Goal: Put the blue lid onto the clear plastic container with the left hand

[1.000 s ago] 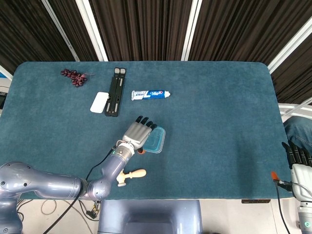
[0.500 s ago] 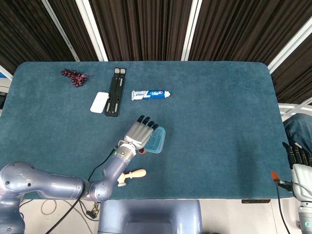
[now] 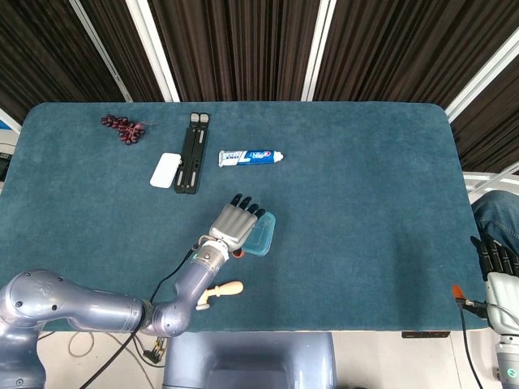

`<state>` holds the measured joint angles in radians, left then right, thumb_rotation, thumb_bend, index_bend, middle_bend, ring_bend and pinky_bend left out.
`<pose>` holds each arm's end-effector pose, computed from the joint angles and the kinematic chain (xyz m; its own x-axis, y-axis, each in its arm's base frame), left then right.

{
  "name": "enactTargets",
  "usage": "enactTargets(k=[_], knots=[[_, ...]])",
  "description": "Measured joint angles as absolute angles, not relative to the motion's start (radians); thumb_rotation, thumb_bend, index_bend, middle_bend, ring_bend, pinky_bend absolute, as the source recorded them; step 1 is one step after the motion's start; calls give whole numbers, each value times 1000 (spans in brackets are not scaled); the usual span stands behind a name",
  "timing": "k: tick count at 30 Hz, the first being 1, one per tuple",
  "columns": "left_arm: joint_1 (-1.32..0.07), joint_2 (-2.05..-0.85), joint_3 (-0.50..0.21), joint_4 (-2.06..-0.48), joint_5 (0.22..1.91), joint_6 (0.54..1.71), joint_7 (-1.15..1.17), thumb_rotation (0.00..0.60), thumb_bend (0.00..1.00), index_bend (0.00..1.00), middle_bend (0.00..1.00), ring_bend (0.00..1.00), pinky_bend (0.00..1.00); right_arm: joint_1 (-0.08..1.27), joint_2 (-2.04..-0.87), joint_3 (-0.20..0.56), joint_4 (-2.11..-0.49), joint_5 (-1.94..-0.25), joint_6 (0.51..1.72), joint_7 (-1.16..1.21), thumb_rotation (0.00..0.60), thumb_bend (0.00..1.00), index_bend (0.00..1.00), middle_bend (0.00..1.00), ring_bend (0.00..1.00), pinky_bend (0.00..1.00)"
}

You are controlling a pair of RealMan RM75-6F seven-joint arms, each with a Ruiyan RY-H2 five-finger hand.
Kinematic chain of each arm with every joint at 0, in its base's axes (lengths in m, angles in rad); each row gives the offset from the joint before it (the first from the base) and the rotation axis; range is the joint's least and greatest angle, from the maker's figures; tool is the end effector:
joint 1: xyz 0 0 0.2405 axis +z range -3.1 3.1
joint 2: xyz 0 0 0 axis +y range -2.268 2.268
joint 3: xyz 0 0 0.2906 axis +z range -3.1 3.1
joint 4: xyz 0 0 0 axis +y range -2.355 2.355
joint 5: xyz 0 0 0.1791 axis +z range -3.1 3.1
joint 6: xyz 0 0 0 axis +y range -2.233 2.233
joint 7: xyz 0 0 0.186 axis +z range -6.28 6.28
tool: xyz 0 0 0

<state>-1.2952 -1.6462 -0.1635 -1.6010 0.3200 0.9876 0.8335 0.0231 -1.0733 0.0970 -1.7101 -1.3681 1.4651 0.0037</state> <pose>-0.0198 0.4179 -0.0652 0.6397 0.3748 0.6711 0.7558 -0.4653 -0.4607 -0.3464 -0.2079 0.2224 0.3280 0.0005 0.9447 -0.9317 0.1657 0.3233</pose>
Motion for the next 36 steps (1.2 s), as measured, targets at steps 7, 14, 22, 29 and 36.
enactTargets(k=[7,14,22,29,36], knots=[[-1299,-1650,-164,-1606,319,998,844,600,251,168,272,0,0,23,-1074,97,-1711,-1366,1464,3,600,347,0,0,0,0],[-1299,-1653,-162,-1608,309,1014,857,600,248,164,268,0,0,22,-1073,97,-1712,-1366,1464,3,600,347,0,0,0,0],[-1299,-1654,-161,-1613,299,1020,870,600,246,160,263,0,0,22,-1073,98,-1713,-1364,1464,1,600,345,0,0,0,0],[-1298,-1656,-161,-1613,296,1023,876,600,246,159,259,0,0,22,-1073,99,-1714,-1362,1464,1,600,346,0,0,0,0],[-1297,-1661,-158,-1609,294,1028,886,600,244,159,257,0,0,21,-1073,100,-1715,-1360,1464,0,600,347,0,0,0,0]])
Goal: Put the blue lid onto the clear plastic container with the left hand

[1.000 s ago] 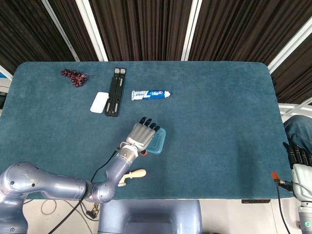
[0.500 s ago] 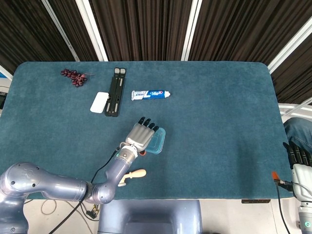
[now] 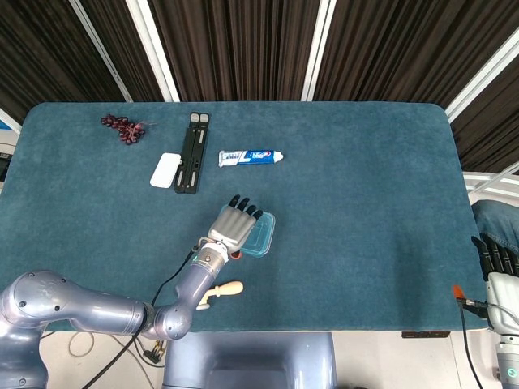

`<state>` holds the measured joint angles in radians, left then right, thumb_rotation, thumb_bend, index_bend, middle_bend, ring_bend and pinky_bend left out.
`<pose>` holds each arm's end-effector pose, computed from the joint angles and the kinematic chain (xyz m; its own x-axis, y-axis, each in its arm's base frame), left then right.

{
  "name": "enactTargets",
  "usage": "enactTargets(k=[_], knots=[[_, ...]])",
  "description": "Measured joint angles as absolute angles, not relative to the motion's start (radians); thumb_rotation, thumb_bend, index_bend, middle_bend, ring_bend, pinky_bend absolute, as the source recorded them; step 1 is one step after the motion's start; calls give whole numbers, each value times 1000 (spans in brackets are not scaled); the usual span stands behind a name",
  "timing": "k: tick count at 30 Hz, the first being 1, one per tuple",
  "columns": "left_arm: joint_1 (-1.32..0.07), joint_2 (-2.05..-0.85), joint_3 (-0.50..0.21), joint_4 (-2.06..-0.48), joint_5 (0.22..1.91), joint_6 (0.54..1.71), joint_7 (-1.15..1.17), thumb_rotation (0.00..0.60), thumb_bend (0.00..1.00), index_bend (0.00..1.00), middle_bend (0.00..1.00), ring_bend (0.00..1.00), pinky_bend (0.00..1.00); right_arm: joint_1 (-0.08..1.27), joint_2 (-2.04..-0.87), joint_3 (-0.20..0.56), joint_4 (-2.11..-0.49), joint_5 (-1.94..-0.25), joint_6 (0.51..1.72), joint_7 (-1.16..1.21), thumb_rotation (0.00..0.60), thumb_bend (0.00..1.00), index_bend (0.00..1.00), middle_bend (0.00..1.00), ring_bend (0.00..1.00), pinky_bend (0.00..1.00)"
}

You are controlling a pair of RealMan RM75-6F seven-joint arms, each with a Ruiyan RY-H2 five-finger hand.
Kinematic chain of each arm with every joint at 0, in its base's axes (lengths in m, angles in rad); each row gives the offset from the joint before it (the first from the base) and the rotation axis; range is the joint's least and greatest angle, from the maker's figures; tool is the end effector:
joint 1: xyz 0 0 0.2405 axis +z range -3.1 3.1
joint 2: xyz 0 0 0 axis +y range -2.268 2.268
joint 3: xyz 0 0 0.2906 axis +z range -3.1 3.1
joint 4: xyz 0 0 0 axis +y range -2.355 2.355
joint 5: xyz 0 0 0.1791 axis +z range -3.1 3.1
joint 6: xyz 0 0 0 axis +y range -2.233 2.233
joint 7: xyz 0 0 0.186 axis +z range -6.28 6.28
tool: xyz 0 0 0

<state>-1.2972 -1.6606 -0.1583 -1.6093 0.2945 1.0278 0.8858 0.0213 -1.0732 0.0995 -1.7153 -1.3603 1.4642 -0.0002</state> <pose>-0.0232 0.4155 -0.0673 0.6678 0.3617 0.6505 0.7351 -0.4575 -0.5003 -0.3470 -0.2075 0.2226 0.3258 0.0008 0.9454 -0.9310 0.1741 0.3207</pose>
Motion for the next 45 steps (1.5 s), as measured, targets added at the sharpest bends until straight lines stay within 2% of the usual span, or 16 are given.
enactTargets(k=[45], knots=[[-1296,-1691,-175,-1596,297,1045,918,600,231,158,244,0,0,20,-1075,102,-1716,-1355,1464,-2,600,347,0,0,0,0]])
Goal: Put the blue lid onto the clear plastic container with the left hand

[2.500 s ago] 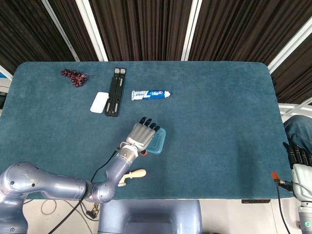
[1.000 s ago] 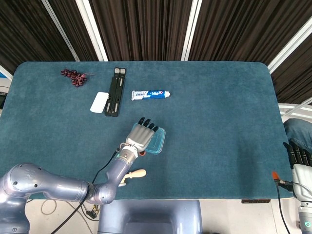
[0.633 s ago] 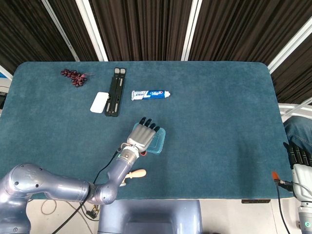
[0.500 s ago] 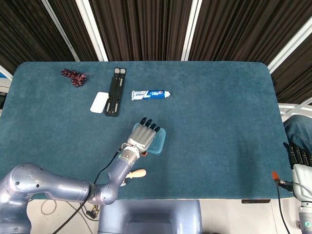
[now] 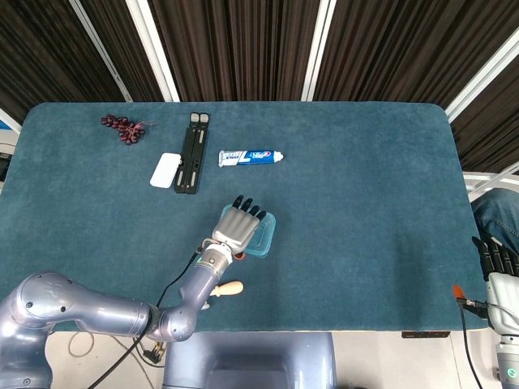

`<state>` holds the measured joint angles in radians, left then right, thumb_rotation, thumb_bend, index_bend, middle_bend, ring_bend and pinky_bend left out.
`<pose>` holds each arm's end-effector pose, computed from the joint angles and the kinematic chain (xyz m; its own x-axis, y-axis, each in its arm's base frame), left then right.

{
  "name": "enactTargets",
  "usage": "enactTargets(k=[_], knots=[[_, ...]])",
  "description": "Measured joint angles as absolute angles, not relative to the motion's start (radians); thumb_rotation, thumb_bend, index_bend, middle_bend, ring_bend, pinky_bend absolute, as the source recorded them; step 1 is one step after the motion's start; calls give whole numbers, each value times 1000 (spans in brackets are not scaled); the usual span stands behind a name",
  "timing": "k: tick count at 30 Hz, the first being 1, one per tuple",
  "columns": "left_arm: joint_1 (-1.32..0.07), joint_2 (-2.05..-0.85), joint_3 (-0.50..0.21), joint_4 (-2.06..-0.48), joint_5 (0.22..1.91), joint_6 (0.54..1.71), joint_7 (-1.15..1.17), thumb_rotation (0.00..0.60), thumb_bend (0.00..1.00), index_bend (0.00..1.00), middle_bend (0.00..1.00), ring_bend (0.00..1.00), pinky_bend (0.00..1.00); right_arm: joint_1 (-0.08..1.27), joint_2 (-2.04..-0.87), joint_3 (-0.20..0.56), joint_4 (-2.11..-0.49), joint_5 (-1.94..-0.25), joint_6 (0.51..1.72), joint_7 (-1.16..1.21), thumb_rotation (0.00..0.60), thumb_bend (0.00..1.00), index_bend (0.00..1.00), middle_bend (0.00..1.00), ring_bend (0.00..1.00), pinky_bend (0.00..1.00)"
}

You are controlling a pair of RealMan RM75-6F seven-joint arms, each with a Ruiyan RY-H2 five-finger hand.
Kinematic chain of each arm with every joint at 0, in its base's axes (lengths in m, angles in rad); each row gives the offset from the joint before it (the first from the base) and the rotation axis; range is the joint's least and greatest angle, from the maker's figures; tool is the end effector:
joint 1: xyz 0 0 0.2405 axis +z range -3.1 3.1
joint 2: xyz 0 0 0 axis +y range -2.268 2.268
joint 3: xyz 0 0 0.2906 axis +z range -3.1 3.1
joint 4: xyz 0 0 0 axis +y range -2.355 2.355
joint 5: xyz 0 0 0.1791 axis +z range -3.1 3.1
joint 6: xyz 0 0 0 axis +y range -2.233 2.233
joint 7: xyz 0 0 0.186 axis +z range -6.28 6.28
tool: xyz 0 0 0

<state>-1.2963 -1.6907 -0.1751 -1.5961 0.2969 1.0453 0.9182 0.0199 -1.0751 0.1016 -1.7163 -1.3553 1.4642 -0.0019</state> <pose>-0.0183 0.4134 -0.0737 0.6759 0.3472 0.6501 0.7266 -0.4618 -0.5087 -0.3477 -0.2072 0.2225 0.3242 0.0021 0.9460 -0.9307 0.1799 0.3185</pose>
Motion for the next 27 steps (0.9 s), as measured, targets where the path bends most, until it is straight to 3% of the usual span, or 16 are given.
enactTargets(k=[27], knots=[[-1286,-1693,-175,-1591,302,1048,931,600,229,154,243,0,0,18,-1076,104,-1719,-1348,1465,-6,600,346,0,0,0,0]])
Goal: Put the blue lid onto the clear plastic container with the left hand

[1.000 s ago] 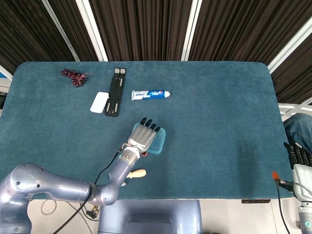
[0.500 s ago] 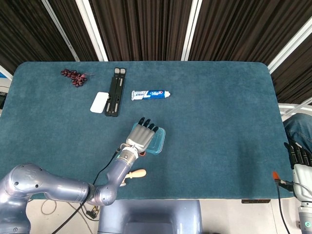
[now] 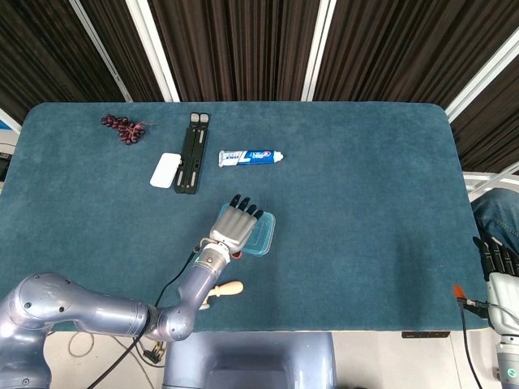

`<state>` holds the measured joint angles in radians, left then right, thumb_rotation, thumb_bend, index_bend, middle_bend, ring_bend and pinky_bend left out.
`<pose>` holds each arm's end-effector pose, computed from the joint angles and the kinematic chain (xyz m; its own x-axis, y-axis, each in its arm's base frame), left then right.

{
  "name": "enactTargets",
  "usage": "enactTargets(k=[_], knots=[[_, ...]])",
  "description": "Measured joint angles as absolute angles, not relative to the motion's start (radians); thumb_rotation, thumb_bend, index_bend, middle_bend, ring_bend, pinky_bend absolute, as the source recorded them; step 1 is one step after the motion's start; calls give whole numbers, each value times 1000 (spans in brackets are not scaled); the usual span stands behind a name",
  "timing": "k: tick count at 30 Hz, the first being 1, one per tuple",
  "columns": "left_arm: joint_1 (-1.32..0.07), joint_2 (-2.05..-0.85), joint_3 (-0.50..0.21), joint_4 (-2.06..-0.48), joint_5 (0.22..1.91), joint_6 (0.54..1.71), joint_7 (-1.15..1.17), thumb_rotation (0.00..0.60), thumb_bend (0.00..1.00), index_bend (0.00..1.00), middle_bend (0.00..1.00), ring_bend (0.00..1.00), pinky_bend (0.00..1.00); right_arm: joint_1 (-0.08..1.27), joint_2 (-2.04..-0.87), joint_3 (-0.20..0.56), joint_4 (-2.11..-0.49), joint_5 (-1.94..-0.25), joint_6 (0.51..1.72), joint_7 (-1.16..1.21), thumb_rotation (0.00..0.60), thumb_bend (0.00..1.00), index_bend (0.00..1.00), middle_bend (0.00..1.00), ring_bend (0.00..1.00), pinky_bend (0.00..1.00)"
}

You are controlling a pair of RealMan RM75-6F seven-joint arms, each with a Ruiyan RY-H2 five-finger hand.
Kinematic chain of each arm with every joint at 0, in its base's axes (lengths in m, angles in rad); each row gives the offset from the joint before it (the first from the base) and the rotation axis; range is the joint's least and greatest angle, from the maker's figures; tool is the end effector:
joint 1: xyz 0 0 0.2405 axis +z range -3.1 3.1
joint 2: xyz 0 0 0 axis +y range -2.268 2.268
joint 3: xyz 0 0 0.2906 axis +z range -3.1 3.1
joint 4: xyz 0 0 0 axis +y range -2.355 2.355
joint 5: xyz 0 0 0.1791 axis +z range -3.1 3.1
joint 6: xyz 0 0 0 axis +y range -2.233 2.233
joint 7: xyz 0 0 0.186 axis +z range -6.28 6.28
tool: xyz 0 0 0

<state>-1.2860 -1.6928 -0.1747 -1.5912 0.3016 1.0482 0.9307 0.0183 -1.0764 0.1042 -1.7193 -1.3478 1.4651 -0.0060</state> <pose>-0.0223 0.4141 -0.0735 0.6830 0.3422 0.6453 0.7210 -0.4577 -0.5203 -0.3485 -0.2069 0.2228 0.3233 0.0043 0.9463 -0.9297 0.1880 0.3168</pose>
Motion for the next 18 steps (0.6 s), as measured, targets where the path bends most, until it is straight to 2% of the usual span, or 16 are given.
enactTargets(k=[18], knots=[[-1296,-1715,-187,-1581,274,1067,960,600,214,150,240,0,0,18,-1075,105,-1722,-1346,1464,-5,600,346,0,0,0,0]])
